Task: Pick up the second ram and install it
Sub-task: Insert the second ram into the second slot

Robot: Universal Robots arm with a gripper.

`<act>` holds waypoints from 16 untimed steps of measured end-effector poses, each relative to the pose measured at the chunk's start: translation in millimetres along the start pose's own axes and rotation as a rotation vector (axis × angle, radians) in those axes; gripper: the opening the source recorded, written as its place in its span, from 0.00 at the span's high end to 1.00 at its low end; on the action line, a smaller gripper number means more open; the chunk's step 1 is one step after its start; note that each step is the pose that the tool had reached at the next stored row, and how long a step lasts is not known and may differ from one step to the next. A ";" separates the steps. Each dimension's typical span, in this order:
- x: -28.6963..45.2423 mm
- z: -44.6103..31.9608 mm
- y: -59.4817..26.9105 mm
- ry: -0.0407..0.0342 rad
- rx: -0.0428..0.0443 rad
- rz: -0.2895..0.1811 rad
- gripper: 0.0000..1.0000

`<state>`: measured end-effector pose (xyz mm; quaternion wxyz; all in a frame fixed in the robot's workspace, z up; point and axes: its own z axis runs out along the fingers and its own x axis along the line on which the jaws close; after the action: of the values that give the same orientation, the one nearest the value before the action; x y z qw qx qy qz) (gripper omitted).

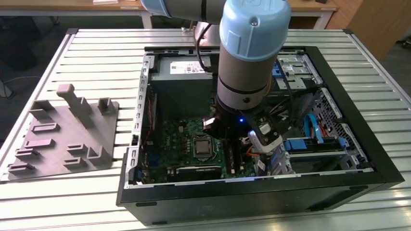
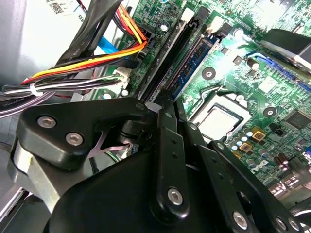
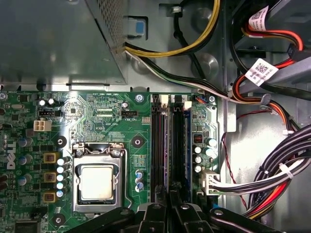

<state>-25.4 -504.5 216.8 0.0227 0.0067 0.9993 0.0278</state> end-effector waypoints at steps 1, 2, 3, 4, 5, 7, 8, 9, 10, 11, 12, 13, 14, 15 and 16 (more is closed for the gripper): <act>-0.1 0.1 0.0 0.0000 0.0001 0.000 0.86; -0.2 0.3 0.1 0.0000 0.0003 0.000 0.86; -0.2 0.6 0.0 0.0000 0.0004 0.000 0.86; -0.2 0.9 0.0 0.0000 0.0008 0.000 0.86; -0.3 1.0 0.0 0.0000 0.0012 0.000 0.86; -0.3 1.1 0.0 0.0000 0.0013 -0.002 0.86; -0.2 1.1 0.0 0.0003 0.0012 -0.006 0.86; -0.2 1.1 0.1 0.0005 0.0009 -0.011 0.86; -0.2 1.1 0.1 0.0009 0.0006 -0.016 0.86; -0.2 1.1 0.1 0.0011 0.0004 -0.021 0.86; -0.2 1.1 0.1 0.0013 0.0003 -0.024 0.86; -0.3 1.1 0.1 0.0013 0.0002 -0.025 0.86; -0.2 1.2 0.1 0.0014 0.0003 -0.026 0.86; -0.2 1.2 0.0 0.0015 0.0006 -0.026 0.86; -0.2 1.3 0.0 0.0016 0.0008 -0.027 0.86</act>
<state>-25.1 -504.4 215.5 0.0223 -0.0067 0.9994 0.0271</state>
